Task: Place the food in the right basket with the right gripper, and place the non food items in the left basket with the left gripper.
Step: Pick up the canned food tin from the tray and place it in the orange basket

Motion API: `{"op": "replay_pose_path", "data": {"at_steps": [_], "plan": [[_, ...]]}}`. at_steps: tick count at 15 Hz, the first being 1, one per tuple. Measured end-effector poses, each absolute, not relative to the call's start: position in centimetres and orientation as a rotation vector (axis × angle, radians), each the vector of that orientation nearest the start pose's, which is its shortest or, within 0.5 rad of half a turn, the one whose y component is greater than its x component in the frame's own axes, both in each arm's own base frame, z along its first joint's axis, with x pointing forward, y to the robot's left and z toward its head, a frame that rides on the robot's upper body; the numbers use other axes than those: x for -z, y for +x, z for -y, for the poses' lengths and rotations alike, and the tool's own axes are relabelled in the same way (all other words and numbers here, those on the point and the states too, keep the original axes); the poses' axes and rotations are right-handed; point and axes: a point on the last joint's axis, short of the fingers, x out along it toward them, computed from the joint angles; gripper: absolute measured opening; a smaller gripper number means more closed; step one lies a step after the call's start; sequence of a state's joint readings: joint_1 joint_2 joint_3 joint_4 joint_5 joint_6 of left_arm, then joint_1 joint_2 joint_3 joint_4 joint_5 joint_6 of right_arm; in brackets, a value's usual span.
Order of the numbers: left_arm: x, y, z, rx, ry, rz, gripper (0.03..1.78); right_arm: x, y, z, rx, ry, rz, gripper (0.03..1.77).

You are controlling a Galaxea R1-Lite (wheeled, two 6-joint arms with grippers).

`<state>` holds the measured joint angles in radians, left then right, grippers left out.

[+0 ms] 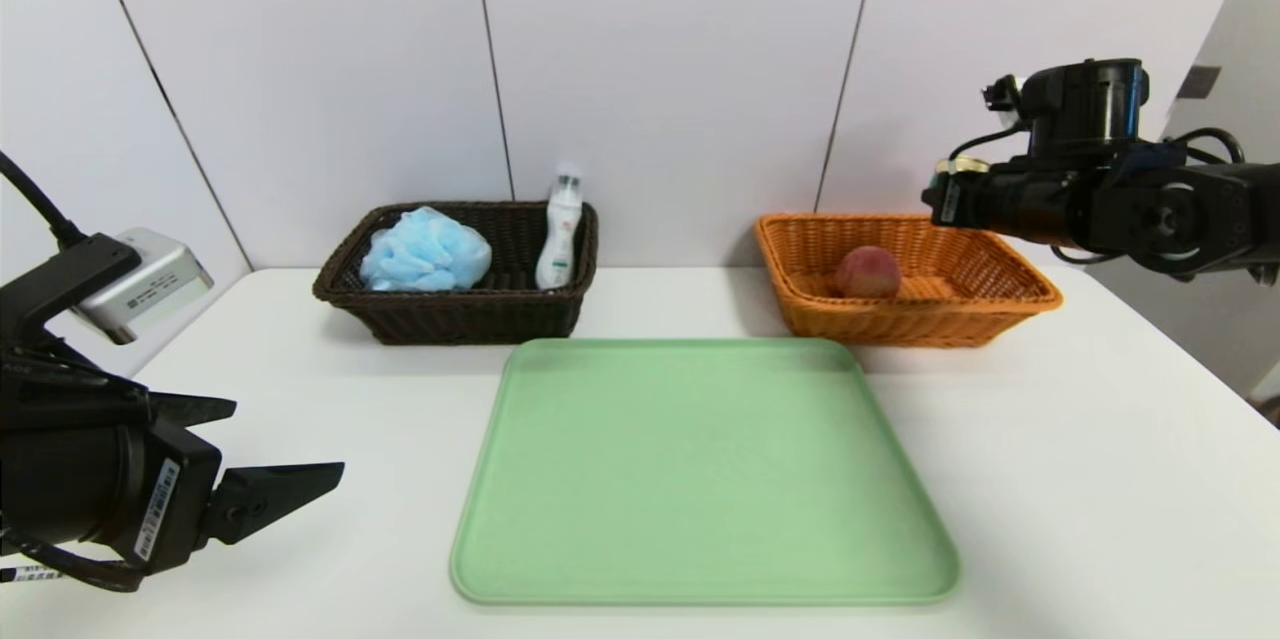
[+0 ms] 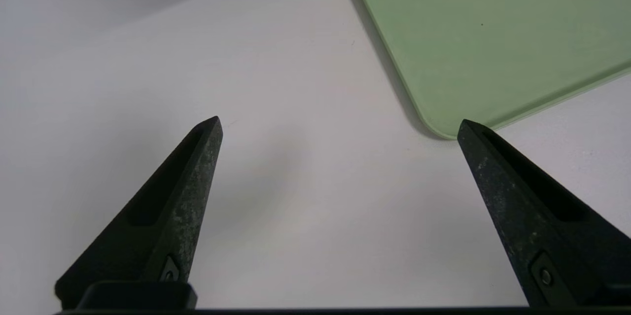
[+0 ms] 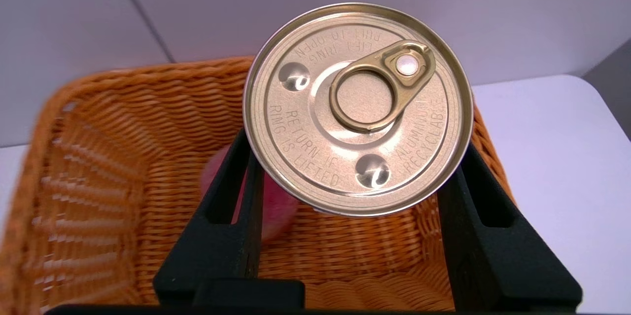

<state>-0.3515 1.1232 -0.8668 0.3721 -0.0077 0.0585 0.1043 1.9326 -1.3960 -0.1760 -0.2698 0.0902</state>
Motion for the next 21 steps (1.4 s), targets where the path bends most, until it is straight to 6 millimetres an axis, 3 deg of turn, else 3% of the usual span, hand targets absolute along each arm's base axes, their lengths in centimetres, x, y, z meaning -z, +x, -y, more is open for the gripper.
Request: {"op": "replay_pose_path", "data": {"at_steps": [6,21], "plan": [[-23.8,13.2,4.9,0.364,0.161,-0.616,1.69,-19.7,41.8,-0.5,0.257,0.019,-0.460,0.97],[-23.7,13.1,4.8,0.364,0.160,-0.617,1.69,-17.1,43.4,-0.2,0.263,-0.030,-0.669,1.01]]}}
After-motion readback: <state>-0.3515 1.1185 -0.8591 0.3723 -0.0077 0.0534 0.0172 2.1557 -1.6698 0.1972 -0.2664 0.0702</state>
